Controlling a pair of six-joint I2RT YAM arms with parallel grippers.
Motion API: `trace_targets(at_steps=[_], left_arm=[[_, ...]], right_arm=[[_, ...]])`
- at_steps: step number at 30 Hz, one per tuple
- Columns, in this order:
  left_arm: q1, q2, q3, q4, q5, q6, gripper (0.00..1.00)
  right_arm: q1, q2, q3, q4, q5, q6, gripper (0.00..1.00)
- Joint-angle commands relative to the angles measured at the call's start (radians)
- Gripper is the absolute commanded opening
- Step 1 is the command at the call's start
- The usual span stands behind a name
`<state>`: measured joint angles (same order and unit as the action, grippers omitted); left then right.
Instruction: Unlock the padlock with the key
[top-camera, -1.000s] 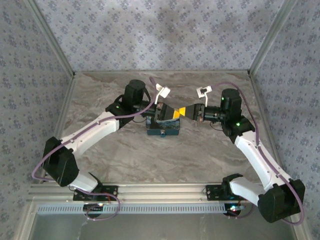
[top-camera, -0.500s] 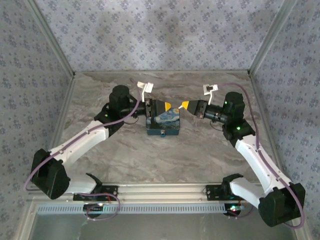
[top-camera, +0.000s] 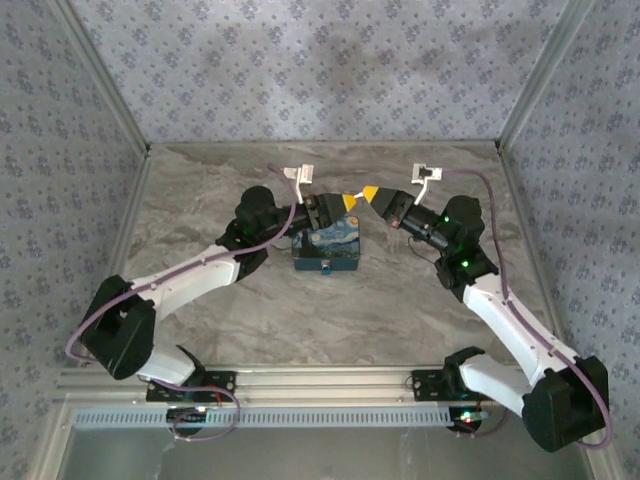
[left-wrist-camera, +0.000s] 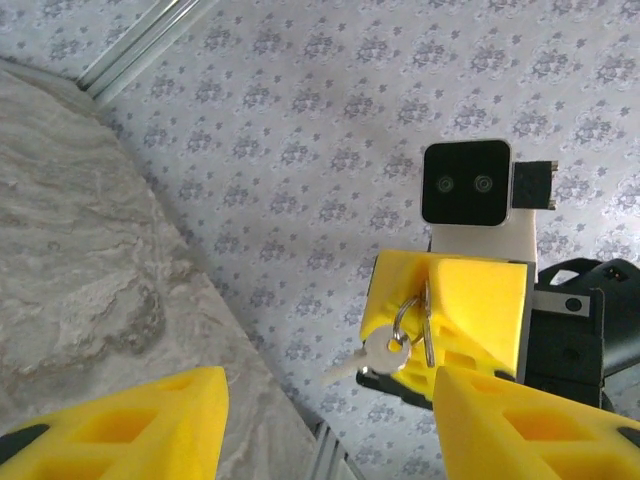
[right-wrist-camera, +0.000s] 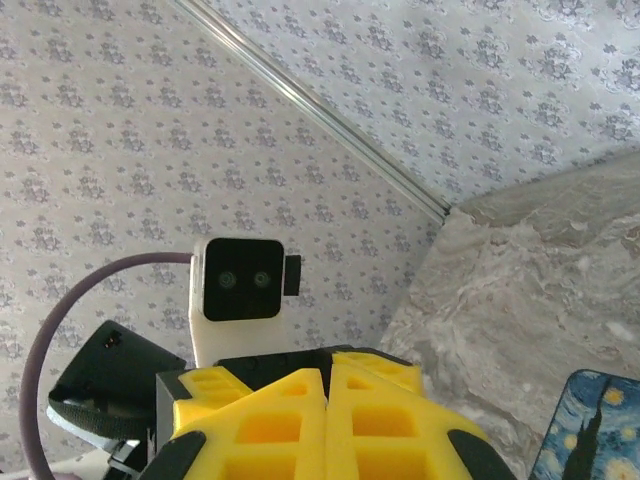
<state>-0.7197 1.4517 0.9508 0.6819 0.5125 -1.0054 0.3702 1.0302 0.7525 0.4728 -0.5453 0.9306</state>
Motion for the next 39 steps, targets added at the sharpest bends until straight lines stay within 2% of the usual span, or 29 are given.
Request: trace_targets(at_steps=[1, 6, 18, 24, 29, 30, 33, 34, 39], left_arm=[[-0.003, 0.012, 0.049, 0.123, -0.02, -0.033, 0.54], [-0.009, 0.022, 0.057, 0.145, -0.031, -0.033, 0.55], [-0.032, 0.065, 0.092, 0.162, 0.0, -0.039, 0.28], [-0.034, 0.064, 0.1, 0.155, 0.007, -0.027, 0.02], [-0.03, 0.044, 0.11, 0.103, 0.006, 0.005, 0.0], [-0.029, 0.036, 0.112, 0.077, 0.005, 0.02, 0.0], [-0.018, 0.003, 0.128, -0.049, 0.011, 0.072, 0.0], [-0.012, -0.006, 0.14, -0.106, 0.024, 0.091, 0.0], [0.02, -0.036, 0.238, -0.488, 0.114, 0.238, 0.0]], right_arm=[[0.006, 0.001, -0.016, 0.062, 0.053, 0.021, 0.0], [0.013, 0.008, -0.023, 0.062, 0.057, 0.025, 0.0], [0.02, 0.017, -0.031, 0.088, 0.065, 0.033, 0.0], [0.028, 0.021, -0.044, 0.099, 0.065, 0.042, 0.0], [0.029, 0.008, -0.051, 0.056, 0.048, 0.015, 0.0], [0.025, 0.002, -0.052, 0.031, 0.042, 0.002, 0.04], [-0.012, -0.033, -0.054, -0.078, 0.011, -0.034, 0.34], [-0.038, -0.046, -0.056, -0.118, -0.011, -0.046, 0.41], [-0.179, -0.097, -0.045, -0.294, -0.14, -0.115, 0.44]])
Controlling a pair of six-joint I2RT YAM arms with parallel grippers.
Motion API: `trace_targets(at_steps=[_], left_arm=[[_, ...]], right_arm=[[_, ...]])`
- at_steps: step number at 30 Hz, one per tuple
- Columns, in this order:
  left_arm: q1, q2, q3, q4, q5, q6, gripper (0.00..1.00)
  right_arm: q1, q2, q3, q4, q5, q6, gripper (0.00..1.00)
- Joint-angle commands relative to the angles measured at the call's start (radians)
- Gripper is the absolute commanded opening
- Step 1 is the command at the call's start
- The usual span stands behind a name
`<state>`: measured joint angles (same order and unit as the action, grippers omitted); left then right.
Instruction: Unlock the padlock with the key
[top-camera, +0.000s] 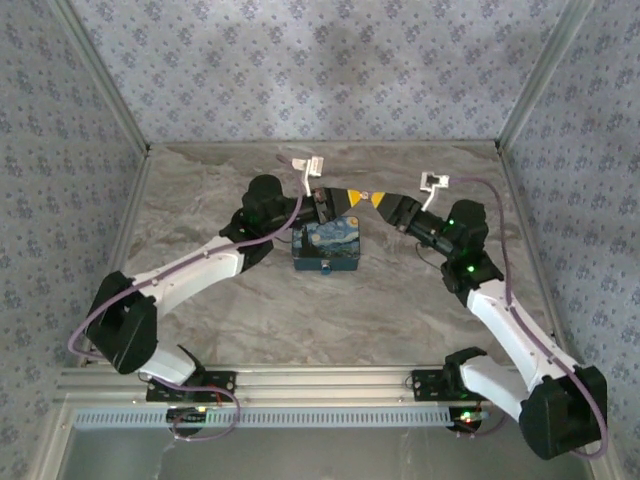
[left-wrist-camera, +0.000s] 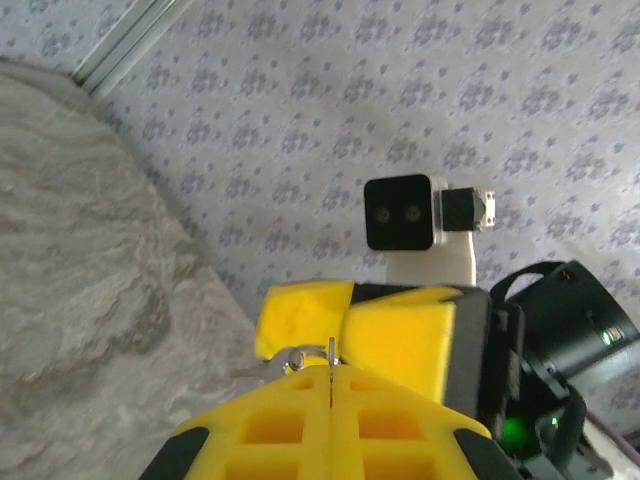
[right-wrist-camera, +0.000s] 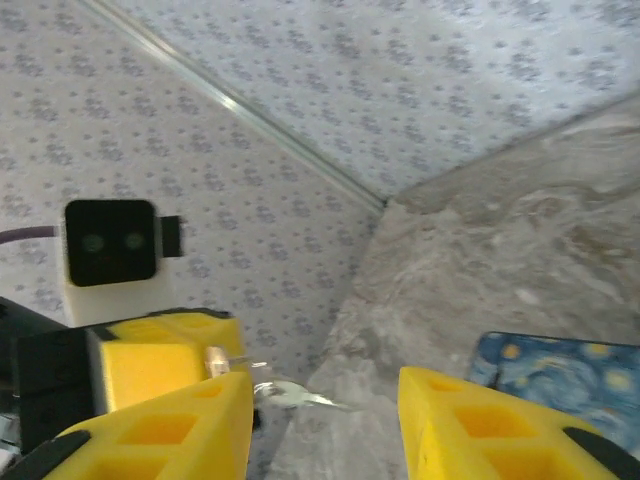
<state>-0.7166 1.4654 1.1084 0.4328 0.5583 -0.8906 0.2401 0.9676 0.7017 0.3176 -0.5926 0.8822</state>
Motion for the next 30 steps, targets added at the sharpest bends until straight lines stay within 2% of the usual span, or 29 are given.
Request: trace_targets(at_steps=[1, 5, 10, 17, 19, 26, 30], left_arm=[[0.024, -0.054, 0.103, -0.32, 0.086, 0.157, 0.0], [0.062, -0.053, 0.161, -0.548, 0.16, 0.24, 0.0], [0.077, -0.03, 0.218, -0.663, 0.277, 0.283, 0.0], [0.064, -0.015, 0.226, -0.621, 0.36, 0.268, 0.0], [0.056, -0.01, 0.23, -0.614, 0.368, 0.268, 0.0], [0.044, -0.006, 0.235, -0.604, 0.38, 0.268, 0.0], [0.045, -0.012, 0.237, -0.609, 0.382, 0.275, 0.0]], right_arm=[[-0.073, -0.035, 0.011, -0.171, -0.121, -0.079, 0.44], [-0.132, -0.018, 0.005, -0.163, -0.227, -0.077, 0.38], [-0.119, 0.028, 0.007, -0.035, -0.335, -0.031, 0.36], [0.003, 0.061, 0.037, 0.061, -0.378, -0.023, 0.5], [0.033, 0.07, 0.043, 0.076, -0.38, -0.023, 0.5], [0.079, 0.083, 0.056, 0.1, -0.373, -0.019, 0.47], [0.086, 0.083, 0.065, 0.098, -0.383, -0.022, 0.39]])
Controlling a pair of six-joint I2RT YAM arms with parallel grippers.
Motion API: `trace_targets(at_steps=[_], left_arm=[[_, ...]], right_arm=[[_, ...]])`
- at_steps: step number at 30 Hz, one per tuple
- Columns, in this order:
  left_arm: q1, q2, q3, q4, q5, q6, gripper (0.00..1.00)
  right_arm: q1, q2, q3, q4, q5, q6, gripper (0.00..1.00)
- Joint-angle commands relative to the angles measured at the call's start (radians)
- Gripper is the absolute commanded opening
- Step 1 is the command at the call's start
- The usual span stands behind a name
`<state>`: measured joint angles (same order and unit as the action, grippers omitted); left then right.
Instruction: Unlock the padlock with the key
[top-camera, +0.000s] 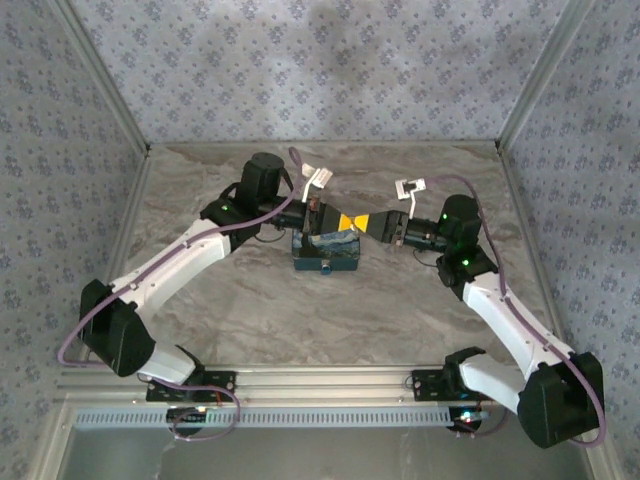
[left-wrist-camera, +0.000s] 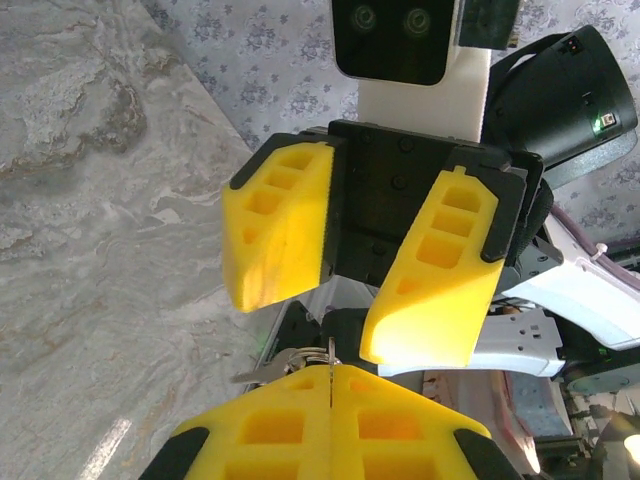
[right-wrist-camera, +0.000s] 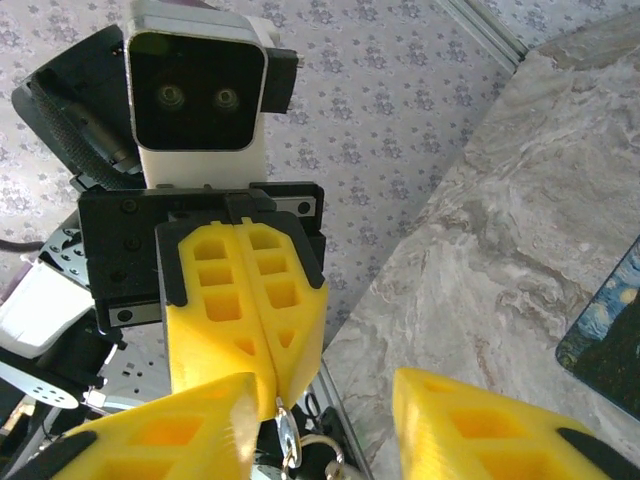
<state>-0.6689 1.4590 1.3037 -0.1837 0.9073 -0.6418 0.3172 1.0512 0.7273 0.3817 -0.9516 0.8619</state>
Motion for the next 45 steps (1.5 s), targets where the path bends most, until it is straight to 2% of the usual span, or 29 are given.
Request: trace_targets(at_steps=[1, 8, 12, 19, 21, 27, 29, 30, 31, 32, 33, 35, 39, 45], left_arm=[[-0.003, -0.008, 0.04, 0.006, 0.03, 0.029, 0.0], [0.002, -0.015, 0.038, 0.012, 0.024, 0.03, 0.0], [0.01, -0.014, 0.035, 0.012, 0.021, 0.03, 0.0], [0.014, -0.017, 0.029, 0.013, 0.018, 0.027, 0.0], [0.014, -0.021, 0.031, 0.012, 0.019, 0.03, 0.0], [0.014, -0.027, 0.029, 0.012, 0.038, 0.031, 0.0], [0.015, -0.03, 0.029, 0.011, 0.048, 0.033, 0.0], [0.014, -0.033, 0.029, 0.007, 0.05, 0.036, 0.0], [0.015, -0.032, 0.028, 0.006, 0.052, 0.039, 0.0], [0.014, -0.034, 0.028, 0.005, 0.053, 0.039, 0.0], [0.015, -0.037, 0.029, 0.002, 0.054, 0.04, 0.0], [0.015, -0.038, 0.029, -0.002, 0.054, 0.042, 0.0], [0.015, -0.036, 0.025, -0.008, 0.054, 0.042, 0.0], [0.014, -0.038, 0.021, 0.0, 0.052, 0.039, 0.0]], right_arm=[[0.011, 0.0, 0.04, 0.033, -0.026, -0.003, 0.39], [0.018, -0.007, 0.045, 0.02, -0.064, -0.014, 0.4], [0.031, -0.008, 0.053, 0.007, -0.074, -0.027, 0.3], [0.036, -0.017, 0.053, -0.035, -0.075, -0.059, 0.23], [0.032, -0.02, 0.053, -0.046, -0.071, -0.068, 0.17], [0.022, -0.028, 0.05, -0.061, -0.062, -0.086, 0.08], [0.022, -0.03, 0.05, -0.07, -0.059, -0.095, 0.1], [0.023, -0.031, 0.053, -0.077, -0.06, -0.102, 0.14], [0.023, -0.031, 0.054, -0.084, -0.059, -0.104, 0.23], [0.02, -0.032, 0.054, -0.089, -0.054, -0.105, 0.38], [0.02, -0.036, 0.054, -0.093, -0.047, -0.107, 0.45], [0.015, -0.04, 0.055, -0.096, -0.042, -0.106, 0.5], [0.015, -0.051, 0.06, -0.076, -0.046, -0.093, 0.49], [0.022, -0.053, 0.066, -0.083, -0.052, -0.096, 0.33]])
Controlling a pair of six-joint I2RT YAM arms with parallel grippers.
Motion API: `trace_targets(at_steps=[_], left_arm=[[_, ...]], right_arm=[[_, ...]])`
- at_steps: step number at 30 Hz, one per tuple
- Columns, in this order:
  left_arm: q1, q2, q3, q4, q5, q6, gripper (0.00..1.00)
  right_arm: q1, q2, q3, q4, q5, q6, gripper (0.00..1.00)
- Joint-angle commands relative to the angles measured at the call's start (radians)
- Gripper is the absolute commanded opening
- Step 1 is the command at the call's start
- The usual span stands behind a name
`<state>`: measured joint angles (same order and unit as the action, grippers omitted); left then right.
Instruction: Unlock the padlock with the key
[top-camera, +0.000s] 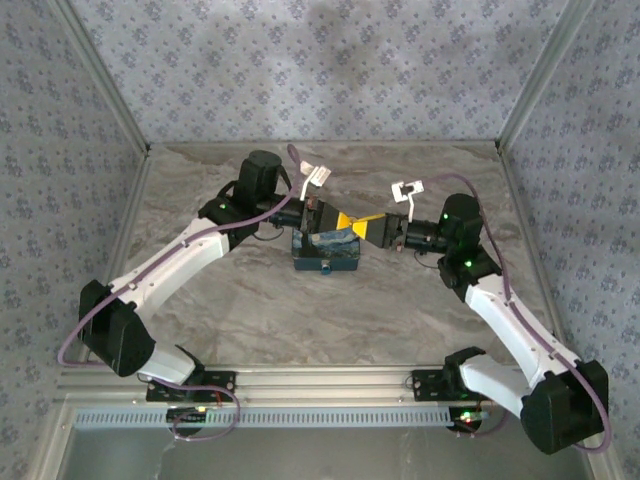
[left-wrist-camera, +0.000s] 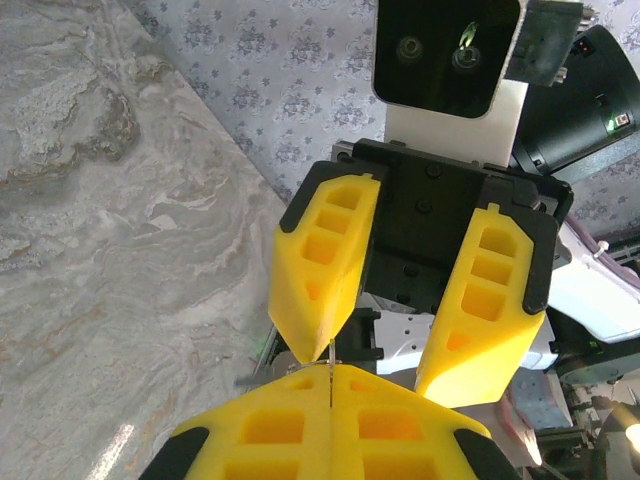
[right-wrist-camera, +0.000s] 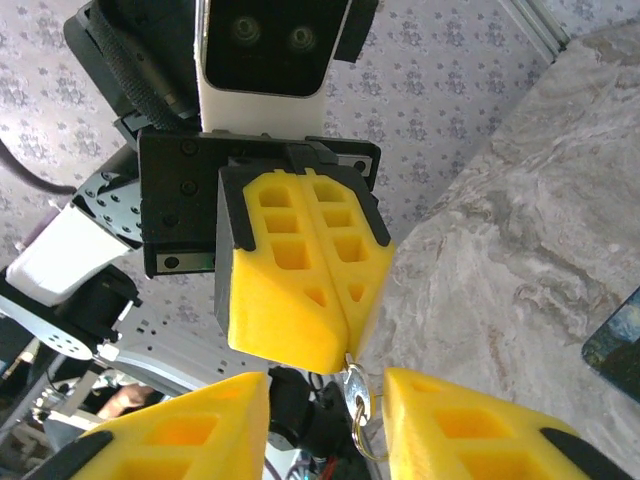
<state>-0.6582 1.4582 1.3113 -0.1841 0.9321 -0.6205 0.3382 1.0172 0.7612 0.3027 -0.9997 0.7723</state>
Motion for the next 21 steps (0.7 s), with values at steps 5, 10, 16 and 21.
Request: trace_targets(at_steps=[5, 10, 16, 21], left_arm=[[0.004, -0.04, 0.017, -0.001, 0.025, 0.018, 0.0], [0.004, -0.038, 0.017, -0.002, 0.027, 0.016, 0.0], [-0.003, -0.038, 0.018, 0.003, 0.027, 0.011, 0.0], [-0.003, -0.038, 0.018, 0.0, 0.027, 0.013, 0.0]], right_arm=[[0.002, -0.015, 0.027, -0.017, -0.001, -0.014, 0.32], [0.008, -0.01, 0.031, -0.022, 0.001, -0.02, 0.34], [0.017, 0.003, 0.044, -0.05, 0.006, -0.039, 0.3], [0.017, 0.006, 0.043, -0.053, 0.01, -0.043, 0.19]])
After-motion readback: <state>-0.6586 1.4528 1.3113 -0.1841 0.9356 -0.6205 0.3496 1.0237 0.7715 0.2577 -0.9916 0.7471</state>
